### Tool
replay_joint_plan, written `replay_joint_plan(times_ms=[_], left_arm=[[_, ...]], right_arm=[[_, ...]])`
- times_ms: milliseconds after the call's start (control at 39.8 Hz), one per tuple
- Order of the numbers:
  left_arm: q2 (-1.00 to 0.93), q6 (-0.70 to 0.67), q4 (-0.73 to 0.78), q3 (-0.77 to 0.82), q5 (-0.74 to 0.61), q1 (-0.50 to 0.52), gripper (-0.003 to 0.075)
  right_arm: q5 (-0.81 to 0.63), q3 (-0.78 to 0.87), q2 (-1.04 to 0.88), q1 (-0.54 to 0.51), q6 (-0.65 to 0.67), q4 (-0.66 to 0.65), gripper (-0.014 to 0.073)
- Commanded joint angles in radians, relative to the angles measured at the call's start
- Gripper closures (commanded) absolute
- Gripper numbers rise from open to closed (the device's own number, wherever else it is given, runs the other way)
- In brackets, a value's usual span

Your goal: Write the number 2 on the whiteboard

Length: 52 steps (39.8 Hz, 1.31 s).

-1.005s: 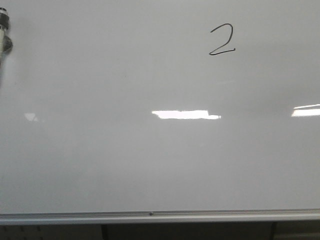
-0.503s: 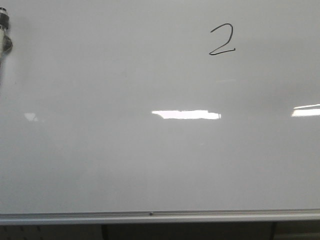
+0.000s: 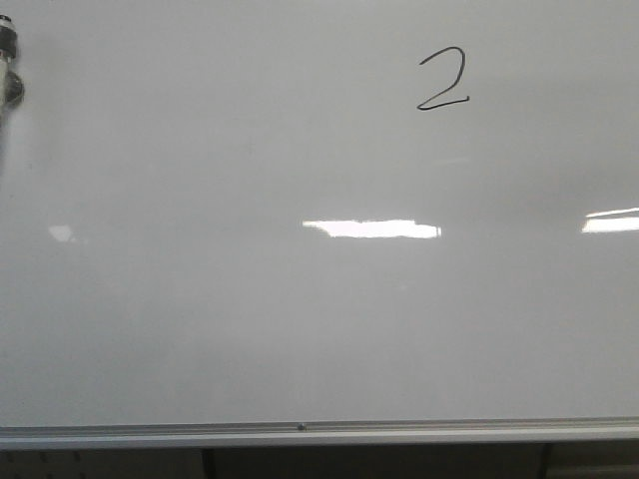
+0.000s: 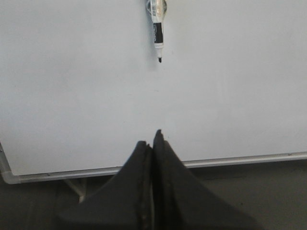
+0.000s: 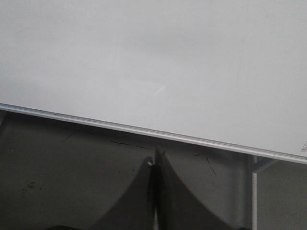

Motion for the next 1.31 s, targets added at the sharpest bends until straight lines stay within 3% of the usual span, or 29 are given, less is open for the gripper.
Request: replay_joint_plan(times_ms=[0, 201, 503, 804, 1282], left_arm=[[-0.044, -0.007, -0.047, 0.018, -0.114, 0.007, 0.0739], [-0.193, 0.012, -0.089, 0.242, -0.402, 0.009, 0.0739], [-0.426, 0.097, -0.061, 0.614, -0.821, 0.092, 0.0739], [-0.505, 0.097, -0.061, 0.810, -1.011, 0.107, 0.0739], [-0.505, 0.097, -0.061, 0.807, -0.985, 0.094, 0.0739]], right_arm=[[-0.071, -0.023, 0.004, -0.007, 0.002, -0.013, 0.0661], [-0.071, -0.023, 0.004, -0.007, 0.002, -0.013, 0.0661], [-0.071, -0.023, 0.004, -0.007, 0.002, -0.013, 0.0661], [-0.070, -0.023, 0.004, -0.007, 0.002, -0.013, 0.0661], [-0.069, -0.023, 0.004, -0.007, 0.002, -0.013, 0.0661]])
